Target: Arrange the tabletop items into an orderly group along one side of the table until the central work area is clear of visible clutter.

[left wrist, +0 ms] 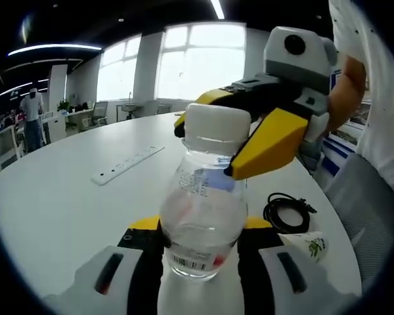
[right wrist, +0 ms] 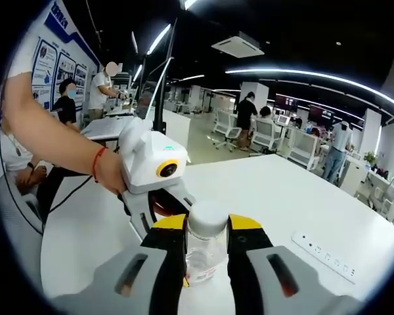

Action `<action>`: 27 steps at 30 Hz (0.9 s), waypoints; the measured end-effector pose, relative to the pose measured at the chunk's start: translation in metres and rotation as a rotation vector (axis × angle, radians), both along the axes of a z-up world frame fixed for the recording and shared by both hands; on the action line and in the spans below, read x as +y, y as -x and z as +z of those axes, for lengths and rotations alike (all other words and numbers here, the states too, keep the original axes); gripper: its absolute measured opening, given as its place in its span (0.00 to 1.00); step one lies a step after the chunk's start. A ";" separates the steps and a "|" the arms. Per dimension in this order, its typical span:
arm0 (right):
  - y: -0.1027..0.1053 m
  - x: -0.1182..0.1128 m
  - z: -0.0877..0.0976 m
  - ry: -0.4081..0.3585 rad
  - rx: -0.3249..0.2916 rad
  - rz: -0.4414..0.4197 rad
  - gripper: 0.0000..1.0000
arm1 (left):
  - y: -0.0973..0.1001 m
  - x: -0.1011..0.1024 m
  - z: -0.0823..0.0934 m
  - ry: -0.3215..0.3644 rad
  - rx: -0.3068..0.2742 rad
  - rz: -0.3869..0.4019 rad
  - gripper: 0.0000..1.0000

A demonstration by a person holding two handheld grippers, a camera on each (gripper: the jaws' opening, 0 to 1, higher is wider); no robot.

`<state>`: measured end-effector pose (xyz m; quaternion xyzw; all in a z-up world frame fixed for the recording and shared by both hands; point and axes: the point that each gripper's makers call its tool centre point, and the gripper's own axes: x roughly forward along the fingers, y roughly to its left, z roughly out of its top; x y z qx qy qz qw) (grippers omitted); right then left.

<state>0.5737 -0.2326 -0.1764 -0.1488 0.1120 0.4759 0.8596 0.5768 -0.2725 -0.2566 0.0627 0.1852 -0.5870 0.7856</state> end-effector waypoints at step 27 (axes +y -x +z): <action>-0.005 -0.005 0.003 -0.026 0.041 -0.008 0.34 | -0.001 0.006 0.002 0.005 0.052 0.048 0.58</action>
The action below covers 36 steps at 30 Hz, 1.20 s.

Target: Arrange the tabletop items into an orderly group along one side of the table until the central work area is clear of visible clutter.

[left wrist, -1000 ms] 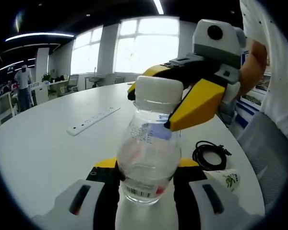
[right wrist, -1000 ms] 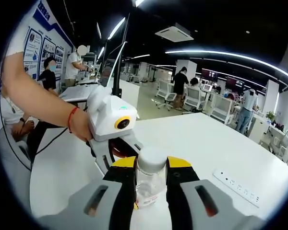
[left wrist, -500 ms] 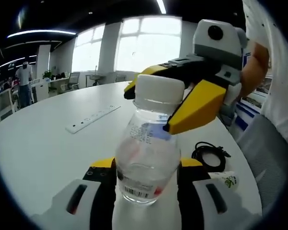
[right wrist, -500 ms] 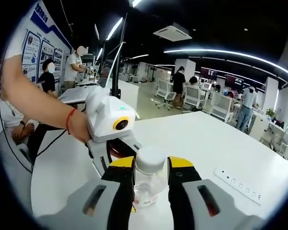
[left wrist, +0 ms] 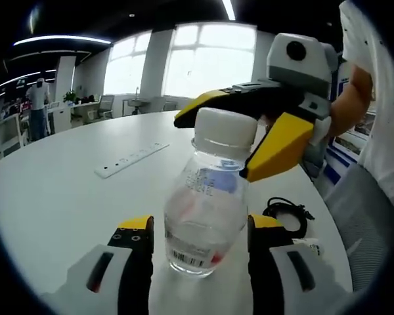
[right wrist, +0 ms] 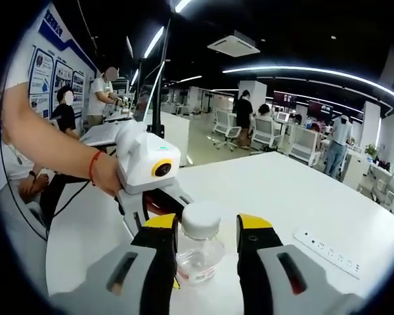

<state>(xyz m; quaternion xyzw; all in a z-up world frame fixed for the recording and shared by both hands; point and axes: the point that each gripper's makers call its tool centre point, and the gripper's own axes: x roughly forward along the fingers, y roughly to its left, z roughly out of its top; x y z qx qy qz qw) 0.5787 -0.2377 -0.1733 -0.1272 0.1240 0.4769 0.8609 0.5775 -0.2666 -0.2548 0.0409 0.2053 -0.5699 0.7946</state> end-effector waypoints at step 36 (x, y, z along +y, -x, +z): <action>0.002 -0.046 0.009 0.039 0.058 0.060 0.57 | 0.033 0.038 0.029 0.022 0.100 0.179 0.76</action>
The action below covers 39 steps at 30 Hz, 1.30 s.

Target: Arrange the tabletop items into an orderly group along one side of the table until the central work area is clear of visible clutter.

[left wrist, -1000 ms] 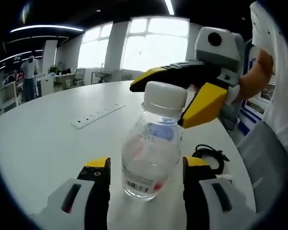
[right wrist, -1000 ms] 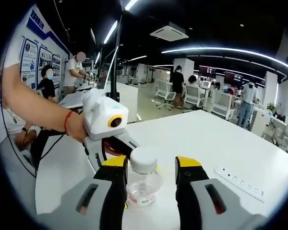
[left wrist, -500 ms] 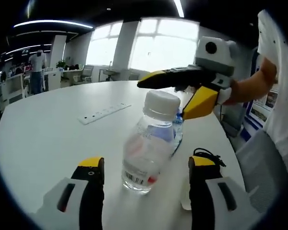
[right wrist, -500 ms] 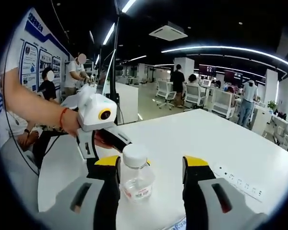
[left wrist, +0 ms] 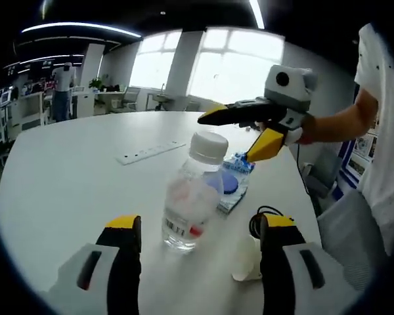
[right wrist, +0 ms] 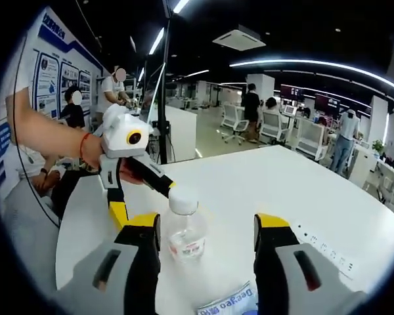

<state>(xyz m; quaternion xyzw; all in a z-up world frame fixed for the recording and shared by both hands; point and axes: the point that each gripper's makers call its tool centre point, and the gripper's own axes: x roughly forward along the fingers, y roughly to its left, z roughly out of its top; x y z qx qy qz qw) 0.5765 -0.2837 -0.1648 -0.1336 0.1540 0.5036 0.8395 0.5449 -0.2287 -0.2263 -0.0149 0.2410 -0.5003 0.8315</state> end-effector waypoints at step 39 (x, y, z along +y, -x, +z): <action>0.051 -0.040 -0.013 0.120 0.117 0.192 0.56 | 0.076 0.027 0.044 0.016 0.032 0.168 0.80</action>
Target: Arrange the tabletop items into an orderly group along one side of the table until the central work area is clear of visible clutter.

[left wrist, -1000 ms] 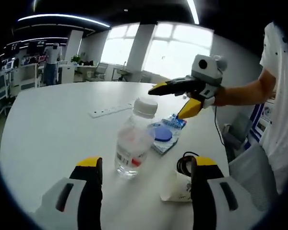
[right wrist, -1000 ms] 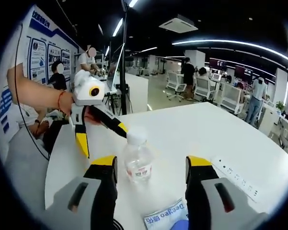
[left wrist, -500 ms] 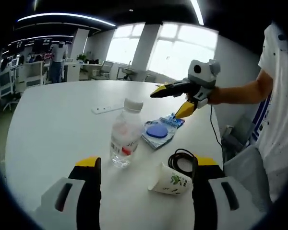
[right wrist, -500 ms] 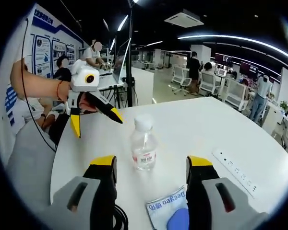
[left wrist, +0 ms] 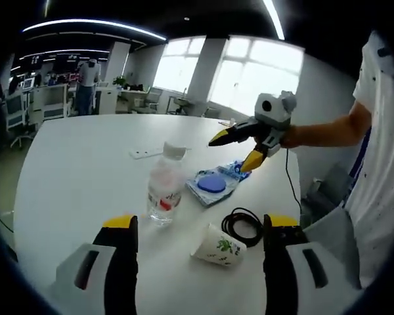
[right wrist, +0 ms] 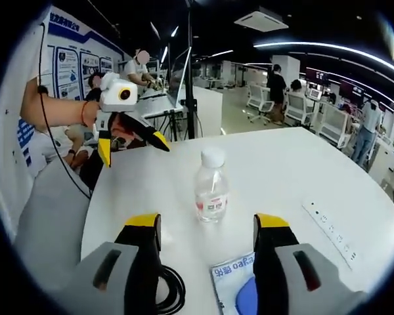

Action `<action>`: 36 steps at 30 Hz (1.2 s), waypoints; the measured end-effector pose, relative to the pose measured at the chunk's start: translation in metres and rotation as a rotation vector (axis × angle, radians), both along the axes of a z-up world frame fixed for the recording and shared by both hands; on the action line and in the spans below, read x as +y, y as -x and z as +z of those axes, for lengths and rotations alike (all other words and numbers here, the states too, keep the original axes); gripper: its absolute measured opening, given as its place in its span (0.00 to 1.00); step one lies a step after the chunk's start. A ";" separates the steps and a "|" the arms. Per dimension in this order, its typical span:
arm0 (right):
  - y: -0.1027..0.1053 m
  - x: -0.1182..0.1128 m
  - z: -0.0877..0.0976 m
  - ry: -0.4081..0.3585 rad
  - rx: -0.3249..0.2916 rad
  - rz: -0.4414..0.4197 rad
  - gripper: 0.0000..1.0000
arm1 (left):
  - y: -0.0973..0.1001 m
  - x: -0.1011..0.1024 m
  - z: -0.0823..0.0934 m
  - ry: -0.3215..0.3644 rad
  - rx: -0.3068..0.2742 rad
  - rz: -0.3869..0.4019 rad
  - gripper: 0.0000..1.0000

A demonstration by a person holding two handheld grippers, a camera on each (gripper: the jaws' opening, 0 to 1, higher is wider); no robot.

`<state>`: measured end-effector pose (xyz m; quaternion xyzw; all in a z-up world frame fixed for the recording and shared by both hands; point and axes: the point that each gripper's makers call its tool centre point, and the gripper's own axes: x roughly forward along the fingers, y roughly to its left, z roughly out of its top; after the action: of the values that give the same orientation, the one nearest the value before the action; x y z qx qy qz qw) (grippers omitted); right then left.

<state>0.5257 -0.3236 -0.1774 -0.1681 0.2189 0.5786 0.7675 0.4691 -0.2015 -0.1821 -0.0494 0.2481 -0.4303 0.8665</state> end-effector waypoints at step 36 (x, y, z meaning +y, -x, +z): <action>0.048 0.038 -0.066 0.207 0.260 0.467 0.43 | 0.063 0.020 -0.005 -0.017 0.057 0.067 0.83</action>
<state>0.4773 -0.2855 -0.2437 -0.2159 0.3289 0.7310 0.5575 0.4061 -0.1818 -0.1870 -0.0626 0.2743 -0.3976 0.8734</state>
